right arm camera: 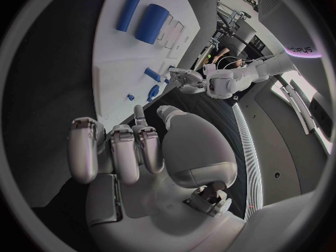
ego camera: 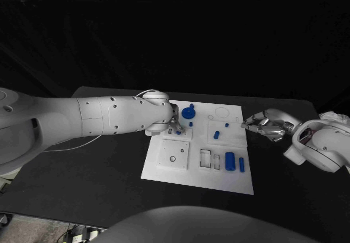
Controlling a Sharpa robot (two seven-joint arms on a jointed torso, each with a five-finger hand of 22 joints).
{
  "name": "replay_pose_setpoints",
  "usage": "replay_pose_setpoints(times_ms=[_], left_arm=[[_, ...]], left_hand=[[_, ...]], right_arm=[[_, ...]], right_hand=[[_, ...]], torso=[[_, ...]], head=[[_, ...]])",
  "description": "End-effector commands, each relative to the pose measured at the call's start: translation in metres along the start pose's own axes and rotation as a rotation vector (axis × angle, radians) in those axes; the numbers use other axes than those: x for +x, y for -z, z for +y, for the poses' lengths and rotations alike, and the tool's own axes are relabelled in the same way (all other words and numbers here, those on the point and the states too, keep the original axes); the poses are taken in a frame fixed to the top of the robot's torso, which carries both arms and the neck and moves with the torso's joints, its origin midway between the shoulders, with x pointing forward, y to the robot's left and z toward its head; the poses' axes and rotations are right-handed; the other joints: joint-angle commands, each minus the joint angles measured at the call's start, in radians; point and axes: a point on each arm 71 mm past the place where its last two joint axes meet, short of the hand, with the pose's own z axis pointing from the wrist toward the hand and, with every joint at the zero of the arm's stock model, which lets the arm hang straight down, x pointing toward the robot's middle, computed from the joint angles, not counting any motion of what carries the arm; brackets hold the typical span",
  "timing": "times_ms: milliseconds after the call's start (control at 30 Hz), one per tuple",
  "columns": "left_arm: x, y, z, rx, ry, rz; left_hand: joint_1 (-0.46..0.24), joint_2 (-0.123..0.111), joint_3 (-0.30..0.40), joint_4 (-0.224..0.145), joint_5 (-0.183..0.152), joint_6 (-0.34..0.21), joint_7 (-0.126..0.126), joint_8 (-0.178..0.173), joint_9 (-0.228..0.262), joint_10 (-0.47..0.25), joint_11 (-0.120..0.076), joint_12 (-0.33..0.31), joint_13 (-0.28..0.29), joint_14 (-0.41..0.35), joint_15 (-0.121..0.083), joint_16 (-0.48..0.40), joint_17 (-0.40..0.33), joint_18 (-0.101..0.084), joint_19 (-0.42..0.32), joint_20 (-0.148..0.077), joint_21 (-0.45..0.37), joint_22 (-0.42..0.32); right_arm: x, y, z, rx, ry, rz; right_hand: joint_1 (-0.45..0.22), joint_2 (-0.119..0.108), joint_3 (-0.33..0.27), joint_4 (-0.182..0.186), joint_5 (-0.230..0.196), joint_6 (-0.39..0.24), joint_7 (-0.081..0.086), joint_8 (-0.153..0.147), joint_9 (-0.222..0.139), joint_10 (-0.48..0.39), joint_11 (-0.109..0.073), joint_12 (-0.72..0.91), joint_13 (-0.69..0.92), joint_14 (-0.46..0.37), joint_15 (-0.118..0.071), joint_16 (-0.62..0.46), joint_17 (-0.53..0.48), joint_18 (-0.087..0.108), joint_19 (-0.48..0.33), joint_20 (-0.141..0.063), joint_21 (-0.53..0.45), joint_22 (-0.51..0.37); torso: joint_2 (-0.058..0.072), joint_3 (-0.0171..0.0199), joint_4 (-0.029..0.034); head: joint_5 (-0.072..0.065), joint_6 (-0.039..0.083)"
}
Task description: Assemble the parts on the task board
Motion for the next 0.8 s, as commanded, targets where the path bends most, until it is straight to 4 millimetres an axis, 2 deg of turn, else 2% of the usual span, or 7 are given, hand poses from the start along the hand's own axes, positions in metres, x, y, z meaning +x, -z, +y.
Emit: replay_pose_setpoints(times_ms=[33,233,600,800], left_arm=[[0.0017,0.0002,-0.0003,-0.019,-0.005,0.019],[0.0023,0.0,-0.0015,-0.016,-0.001,0.027],[0.0019,-0.0025,0.0002,-0.033,0.001,0.029],[0.0018,-0.0033,0.002,-0.038,0.002,0.027]], left_hand=[[-0.015,0.001,-0.015,-0.001,-0.011,0.003,0.004,-0.008,-0.002,0.104,0.006,0.002,0.263,0.107,0.008,0.002,0.263,0.002,0.022,0.006,-0.004,0.142],[-0.029,0.005,-0.031,0.0,-0.023,0.007,0.005,-0.015,-0.001,0.104,0.007,0.002,0.263,0.107,0.009,0.002,0.263,0.002,0.021,0.007,-0.005,0.141],[-0.031,0.006,-0.034,0.0,-0.025,0.007,0.005,-0.017,-0.002,0.104,0.007,0.002,0.263,0.107,0.01,0.002,0.263,0.002,0.021,0.008,-0.005,0.141],[-0.04,0.012,-0.046,0.0,-0.029,-0.002,0.009,-0.03,-0.003,0.104,0.01,0.002,0.263,0.107,0.011,0.002,0.263,0.003,0.02,0.009,-0.006,0.141]], right_arm=[[0.0023,-0.0005,-0.0003,0.002,-0.005,0.02],[0.003,-0.0007,-0.0009,0.004,-0.007,0.021],[0.0038,-0.0008,-0.0014,0.004,-0.008,0.022],[0.0037,-0.0004,-0.0021,0.006,-0.009,0.023]], right_hand=[[0.007,-0.004,0.005,-0.002,0.005,0.006,0.003,-0.004,0.001,0.102,0.007,0.004,0.263,0.104,0.005,0.003,0.263,0.011,-0.009,0.002,-0.006,0.199],[0.007,-0.004,0.005,-0.002,0.005,0.006,0.003,-0.004,0.001,0.102,0.007,0.004,0.263,0.104,0.005,0.003,0.263,0.011,-0.009,0.002,-0.006,0.199],[0.008,-0.005,0.006,-0.002,0.005,0.006,0.003,-0.004,0.001,0.102,0.007,0.004,0.263,0.104,0.005,0.003,0.263,0.011,-0.009,0.002,-0.006,0.199],[0.008,-0.005,0.006,-0.002,0.005,0.006,0.003,-0.004,0.001,0.102,0.007,0.004,0.263,0.104,0.005,0.003,0.263,0.011,-0.009,0.002,-0.006,0.199]], torso=[[0.0,0.0,-0.0007],[0.0,-0.0003,-0.0002],[0.0,-0.0002,-0.0007],[0.0,-0.0003,0.0005]], head=[[0.0,0.0],[0.001,0.0],[0.001,0.0],[-0.001,0.0]])
